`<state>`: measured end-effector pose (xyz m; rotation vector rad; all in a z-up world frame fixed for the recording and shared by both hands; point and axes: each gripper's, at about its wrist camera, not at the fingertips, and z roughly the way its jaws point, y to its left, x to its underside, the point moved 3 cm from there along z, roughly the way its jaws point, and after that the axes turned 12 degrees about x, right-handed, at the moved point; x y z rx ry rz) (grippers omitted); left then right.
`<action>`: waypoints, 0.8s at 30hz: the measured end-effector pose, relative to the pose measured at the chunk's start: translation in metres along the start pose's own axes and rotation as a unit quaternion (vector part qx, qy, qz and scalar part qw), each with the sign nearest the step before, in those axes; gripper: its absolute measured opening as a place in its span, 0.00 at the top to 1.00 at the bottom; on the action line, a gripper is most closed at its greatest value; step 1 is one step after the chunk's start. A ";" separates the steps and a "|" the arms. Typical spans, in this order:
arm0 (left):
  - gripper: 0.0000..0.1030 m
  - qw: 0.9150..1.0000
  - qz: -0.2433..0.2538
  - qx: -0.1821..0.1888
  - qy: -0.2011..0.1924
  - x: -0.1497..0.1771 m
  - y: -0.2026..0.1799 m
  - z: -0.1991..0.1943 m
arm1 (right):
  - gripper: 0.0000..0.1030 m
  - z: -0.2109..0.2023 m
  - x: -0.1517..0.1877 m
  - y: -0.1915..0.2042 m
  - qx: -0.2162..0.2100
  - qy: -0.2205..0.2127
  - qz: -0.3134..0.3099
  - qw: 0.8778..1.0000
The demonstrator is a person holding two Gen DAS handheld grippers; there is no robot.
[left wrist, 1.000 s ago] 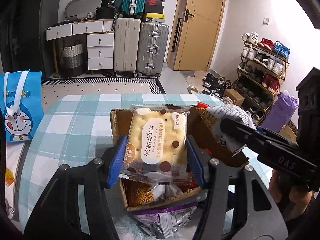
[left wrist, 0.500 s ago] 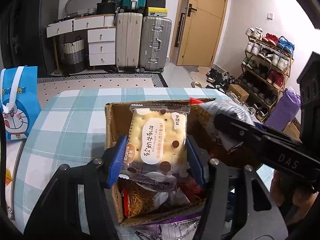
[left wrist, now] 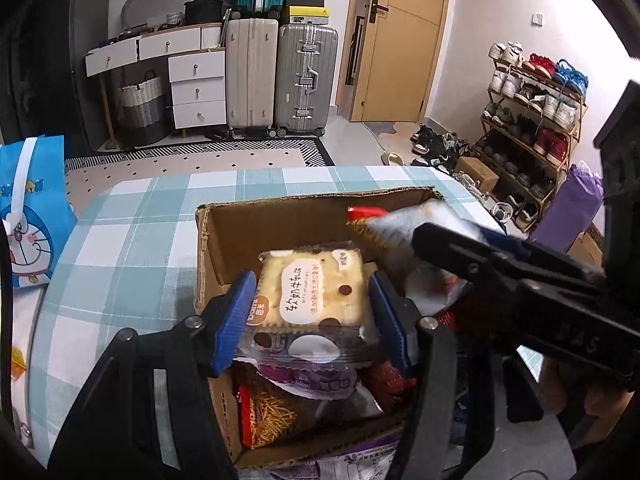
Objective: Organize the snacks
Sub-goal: 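Open both grippers inside the cardboard box to release the packs, then withdraw both grippers from the box and move toward the remaining packs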
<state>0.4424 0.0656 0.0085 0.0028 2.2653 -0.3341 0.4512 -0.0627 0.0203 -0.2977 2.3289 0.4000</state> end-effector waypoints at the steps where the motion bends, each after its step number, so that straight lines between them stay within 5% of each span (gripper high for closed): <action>1: 0.44 1.000 0.002 -0.002 0.000 0.000 0.001 -0.001 | 0.44 -0.003 0.000 0.000 0.001 -0.008 -0.005 1.000; 5: 0.23 1.000 -0.004 0.005 0.000 0.004 0.003 -0.011 | 0.27 -0.019 0.002 0.000 0.003 -0.025 -0.021 0.999; 10: 0.18 1.000 0.004 0.012 -0.001 0.018 -0.001 -0.032 | 0.01 -0.047 0.018 -0.006 -0.002 -0.029 -0.027 0.999; 18: 0.01 1.000 -0.001 0.002 -0.005 0.052 -0.002 -0.074 | 0.00 -0.081 0.050 -0.021 0.025 -0.025 -0.028 0.999; 24: 0.01 1.000 -0.019 -0.007 -0.002 0.080 0.001 -0.095 | 0.00 -0.090 0.068 -0.030 0.030 -0.005 -0.009 0.999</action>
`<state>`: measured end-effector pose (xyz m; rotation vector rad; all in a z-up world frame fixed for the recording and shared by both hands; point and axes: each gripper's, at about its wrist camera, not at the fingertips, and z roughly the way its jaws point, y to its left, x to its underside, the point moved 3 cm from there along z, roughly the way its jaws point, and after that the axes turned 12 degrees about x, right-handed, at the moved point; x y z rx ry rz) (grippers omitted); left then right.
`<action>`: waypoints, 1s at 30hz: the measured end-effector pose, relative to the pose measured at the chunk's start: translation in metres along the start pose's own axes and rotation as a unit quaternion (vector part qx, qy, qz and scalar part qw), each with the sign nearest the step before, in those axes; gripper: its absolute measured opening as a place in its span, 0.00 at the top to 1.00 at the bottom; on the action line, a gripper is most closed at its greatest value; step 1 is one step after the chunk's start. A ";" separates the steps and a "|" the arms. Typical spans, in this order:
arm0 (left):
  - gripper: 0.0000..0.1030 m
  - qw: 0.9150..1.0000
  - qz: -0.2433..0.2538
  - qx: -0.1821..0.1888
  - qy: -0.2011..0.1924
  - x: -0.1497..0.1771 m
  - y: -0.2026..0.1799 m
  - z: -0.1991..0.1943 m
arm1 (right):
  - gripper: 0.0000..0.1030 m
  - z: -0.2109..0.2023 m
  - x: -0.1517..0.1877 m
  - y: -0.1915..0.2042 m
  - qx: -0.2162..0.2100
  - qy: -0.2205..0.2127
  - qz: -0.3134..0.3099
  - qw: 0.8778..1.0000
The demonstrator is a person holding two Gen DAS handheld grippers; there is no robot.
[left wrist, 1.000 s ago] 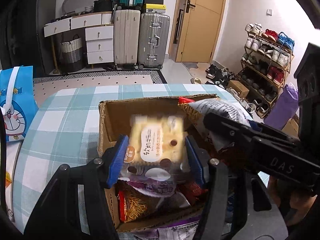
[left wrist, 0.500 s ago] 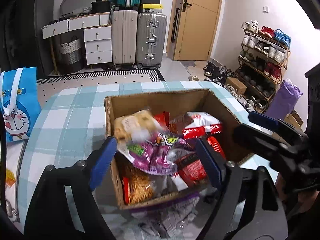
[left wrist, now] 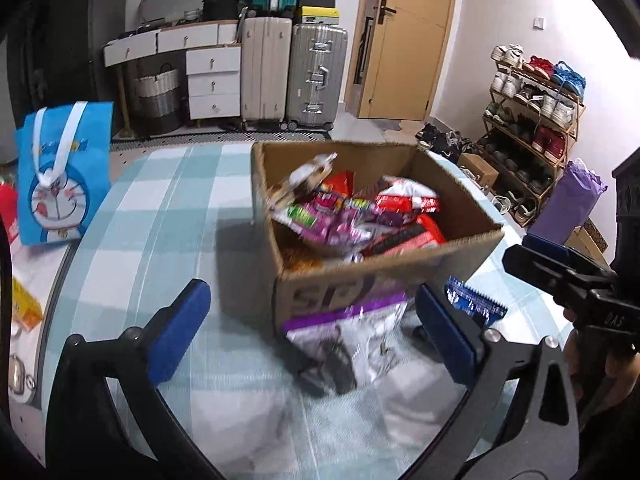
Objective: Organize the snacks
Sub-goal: 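Withdraw both grippers from the box and move toward the remaining packs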
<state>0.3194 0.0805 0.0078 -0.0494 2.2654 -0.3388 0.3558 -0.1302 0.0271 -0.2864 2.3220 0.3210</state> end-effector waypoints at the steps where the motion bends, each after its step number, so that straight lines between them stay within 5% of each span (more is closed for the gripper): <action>1: 0.01 1.000 -0.005 0.000 0.005 0.006 0.001 -0.002 | 0.00 -0.001 0.005 -0.001 0.004 0.003 0.002 1.000; 24: 0.01 0.997 -0.036 -0.014 0.061 0.061 0.007 0.023 | 0.00 0.013 0.074 -0.015 0.023 0.094 -0.006 0.995; 30: 0.01 0.997 -0.036 -0.011 0.070 0.063 0.005 0.032 | 0.00 0.028 0.085 -0.017 0.070 0.114 -0.046 0.990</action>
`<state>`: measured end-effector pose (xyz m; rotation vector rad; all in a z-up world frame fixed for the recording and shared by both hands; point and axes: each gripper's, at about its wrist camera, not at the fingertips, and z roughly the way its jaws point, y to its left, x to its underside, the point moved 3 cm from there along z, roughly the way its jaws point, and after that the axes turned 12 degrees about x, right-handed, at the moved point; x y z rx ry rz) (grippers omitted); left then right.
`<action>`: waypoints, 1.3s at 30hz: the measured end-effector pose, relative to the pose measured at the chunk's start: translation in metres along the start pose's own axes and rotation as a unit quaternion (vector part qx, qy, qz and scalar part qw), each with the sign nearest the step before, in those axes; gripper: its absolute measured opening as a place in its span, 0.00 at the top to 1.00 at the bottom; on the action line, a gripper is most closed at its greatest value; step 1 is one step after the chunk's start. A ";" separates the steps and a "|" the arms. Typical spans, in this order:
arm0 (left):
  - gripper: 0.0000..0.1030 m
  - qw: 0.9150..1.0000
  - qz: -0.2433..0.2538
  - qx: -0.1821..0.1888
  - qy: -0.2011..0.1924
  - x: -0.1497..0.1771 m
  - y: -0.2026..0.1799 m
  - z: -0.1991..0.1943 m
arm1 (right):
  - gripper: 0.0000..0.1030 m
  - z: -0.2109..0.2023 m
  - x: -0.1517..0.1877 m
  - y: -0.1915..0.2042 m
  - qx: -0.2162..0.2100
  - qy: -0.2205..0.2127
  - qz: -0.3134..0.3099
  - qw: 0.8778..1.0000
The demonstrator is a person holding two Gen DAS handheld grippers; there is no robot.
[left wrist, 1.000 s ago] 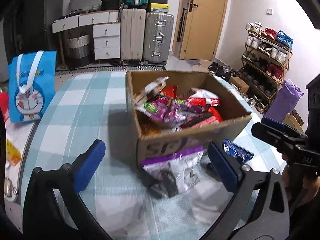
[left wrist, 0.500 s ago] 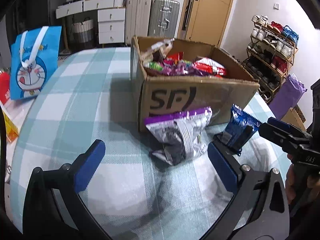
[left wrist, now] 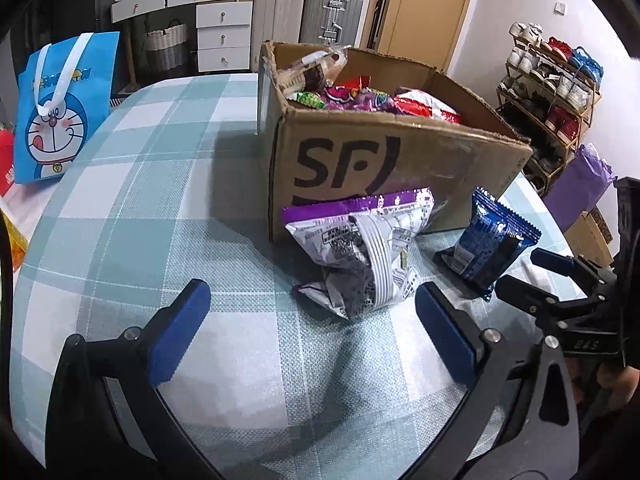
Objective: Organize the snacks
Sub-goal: 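Withdraw both grippers from the box and move toward the remaining packs, then grasp white-purple bag with left gripper while right gripper grasps blue wafer pack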
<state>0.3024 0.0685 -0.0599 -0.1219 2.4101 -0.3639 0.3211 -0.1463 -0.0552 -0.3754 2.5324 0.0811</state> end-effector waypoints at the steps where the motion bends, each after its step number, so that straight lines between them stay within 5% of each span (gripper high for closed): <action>1: 0.01 1.000 0.003 0.000 0.001 0.000 -0.001 0.001 | 0.00 0.003 0.000 0.000 0.006 0.003 -0.004 1.000; 17: 0.01 1.000 0.005 0.007 0.006 0.001 0.000 0.010 | 0.00 0.024 -0.014 -0.032 0.067 0.008 0.032 0.997; 29: 0.02 1.000 -0.004 0.026 0.008 -0.006 0.001 0.020 | 0.00 0.008 -0.023 -0.023 0.024 -0.008 0.042 0.999; 39: 0.39 0.996 -0.035 0.080 0.020 -0.011 0.002 0.039 | 0.00 0.004 -0.018 0.006 -0.013 -0.010 0.025 1.000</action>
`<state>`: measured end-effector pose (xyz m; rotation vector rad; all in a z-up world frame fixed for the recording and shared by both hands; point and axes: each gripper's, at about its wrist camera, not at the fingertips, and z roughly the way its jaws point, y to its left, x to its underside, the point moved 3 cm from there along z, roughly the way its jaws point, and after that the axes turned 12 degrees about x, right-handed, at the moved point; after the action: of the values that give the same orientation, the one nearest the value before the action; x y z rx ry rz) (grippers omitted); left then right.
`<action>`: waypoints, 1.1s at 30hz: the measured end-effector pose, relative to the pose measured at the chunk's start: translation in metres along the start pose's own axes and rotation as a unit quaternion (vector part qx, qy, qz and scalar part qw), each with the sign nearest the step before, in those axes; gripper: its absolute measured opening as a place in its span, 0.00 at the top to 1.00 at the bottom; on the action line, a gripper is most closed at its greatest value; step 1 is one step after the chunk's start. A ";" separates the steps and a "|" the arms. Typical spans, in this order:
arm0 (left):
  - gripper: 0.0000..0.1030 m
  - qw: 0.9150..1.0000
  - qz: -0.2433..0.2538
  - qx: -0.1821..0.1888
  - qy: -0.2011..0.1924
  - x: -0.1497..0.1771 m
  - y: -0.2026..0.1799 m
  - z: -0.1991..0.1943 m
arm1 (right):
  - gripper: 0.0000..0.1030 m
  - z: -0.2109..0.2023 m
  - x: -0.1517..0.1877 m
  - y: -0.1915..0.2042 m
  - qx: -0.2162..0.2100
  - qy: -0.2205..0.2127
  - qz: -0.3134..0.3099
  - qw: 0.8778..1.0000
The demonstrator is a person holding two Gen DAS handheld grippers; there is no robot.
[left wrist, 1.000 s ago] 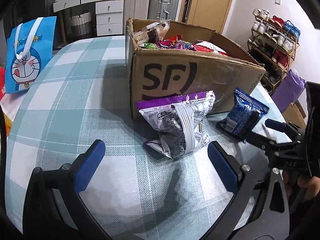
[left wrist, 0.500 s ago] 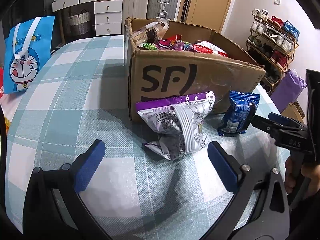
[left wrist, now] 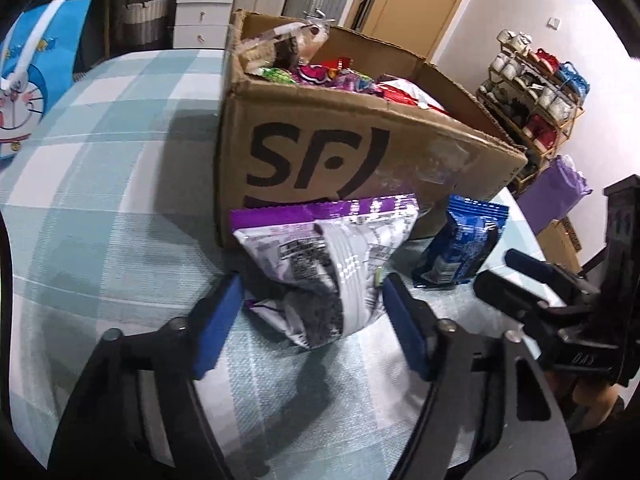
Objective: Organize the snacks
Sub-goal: 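Grasp white-purple bag with left gripper while right gripper grasps blue wafer pack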
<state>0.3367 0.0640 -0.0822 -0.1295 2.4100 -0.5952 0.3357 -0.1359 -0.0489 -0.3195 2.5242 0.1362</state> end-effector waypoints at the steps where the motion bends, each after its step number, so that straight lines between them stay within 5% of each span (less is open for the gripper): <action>1: 0.41 1.000 0.001 0.001 -0.001 0.000 -0.001 0.001 | 0.00 0.001 0.001 0.003 -0.005 0.000 -0.001 1.000; 3: 0.52 1.000 0.005 0.007 -0.001 0.000 -0.002 0.002 | 0.01 0.004 0.001 0.009 -0.013 0.002 -0.006 1.000; 9: 0.57 1.000 0.019 0.009 -0.002 -0.001 -0.010 0.005 | 0.11 0.013 -0.002 0.021 -0.025 0.000 -0.009 1.000; 21: 0.58 1.000 0.016 0.001 -0.014 0.001 -0.005 -0.008 | 0.32 0.022 -0.006 0.024 -0.031 -0.001 0.001 1.000; 24: 0.58 1.000 0.016 0.000 -0.016 0.006 -0.006 -0.010 | 0.47 0.023 -0.006 0.025 -0.038 0.000 0.001 0.999; 33: 0.58 1.000 0.016 0.000 -0.027 0.010 -0.003 -0.023 | 0.67 0.014 -0.001 0.022 -0.055 -0.010 0.003 0.998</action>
<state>0.3146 0.0678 -0.0704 -0.1057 2.3565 -0.5691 0.3381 -0.1124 -0.0596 -0.3527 2.5035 0.2786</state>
